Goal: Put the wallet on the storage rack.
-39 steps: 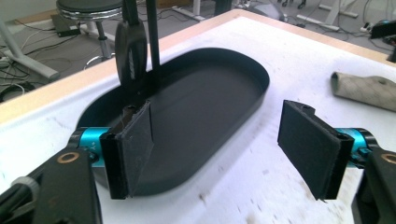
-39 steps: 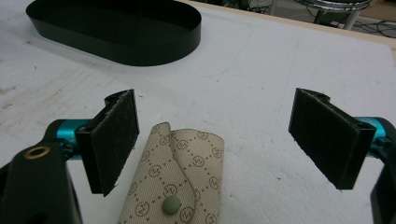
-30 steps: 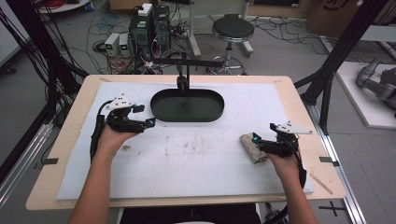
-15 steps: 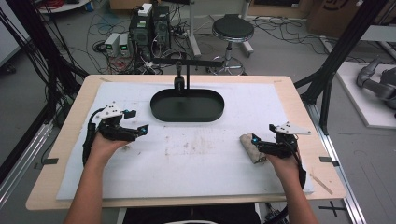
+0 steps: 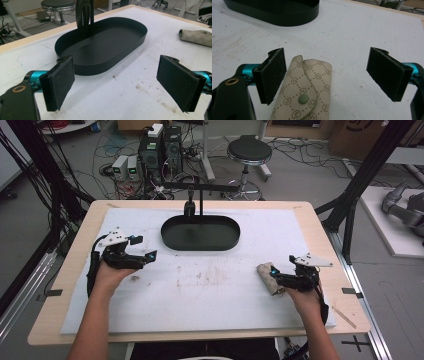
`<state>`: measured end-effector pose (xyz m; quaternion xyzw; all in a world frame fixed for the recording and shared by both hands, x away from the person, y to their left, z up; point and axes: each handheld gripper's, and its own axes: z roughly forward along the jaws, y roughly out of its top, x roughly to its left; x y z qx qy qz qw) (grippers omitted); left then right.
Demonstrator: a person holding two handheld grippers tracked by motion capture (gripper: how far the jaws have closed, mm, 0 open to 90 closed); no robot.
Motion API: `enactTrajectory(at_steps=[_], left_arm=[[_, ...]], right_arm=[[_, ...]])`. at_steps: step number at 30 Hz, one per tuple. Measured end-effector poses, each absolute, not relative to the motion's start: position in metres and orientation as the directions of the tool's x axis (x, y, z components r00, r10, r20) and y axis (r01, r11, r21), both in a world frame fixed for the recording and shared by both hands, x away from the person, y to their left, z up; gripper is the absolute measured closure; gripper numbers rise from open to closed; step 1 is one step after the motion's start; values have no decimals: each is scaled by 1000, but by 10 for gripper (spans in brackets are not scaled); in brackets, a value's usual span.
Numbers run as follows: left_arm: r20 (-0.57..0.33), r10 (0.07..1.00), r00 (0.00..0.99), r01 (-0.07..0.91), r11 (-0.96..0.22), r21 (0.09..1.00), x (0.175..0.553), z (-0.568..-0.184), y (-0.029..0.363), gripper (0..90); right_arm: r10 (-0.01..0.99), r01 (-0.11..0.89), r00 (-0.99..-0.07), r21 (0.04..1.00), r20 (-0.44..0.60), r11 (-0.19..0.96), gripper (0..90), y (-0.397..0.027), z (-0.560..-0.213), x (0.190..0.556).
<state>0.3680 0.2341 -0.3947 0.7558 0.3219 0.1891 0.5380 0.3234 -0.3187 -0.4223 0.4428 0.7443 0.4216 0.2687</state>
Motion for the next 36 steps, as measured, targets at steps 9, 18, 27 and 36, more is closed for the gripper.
enactTrajectory(at_steps=[9,18,27,36], left_arm=[[-52,693,719,280,-220,934,367,-392,234,149],[-53,689,723,280,-223,934,367,-392,234,149],[-52,690,722,283,-226,932,368,-392,233,149],[-52,686,726,289,-236,928,368,-393,230,149]], right_arm=[[891,451,-453,856,-25,253,164,-313,-425,318],[908,503,-420,831,-3,236,164,-316,-433,312],[906,557,-422,792,8,252,164,-308,-443,308],[898,623,-439,726,17,291,164,-303,-451,308]])
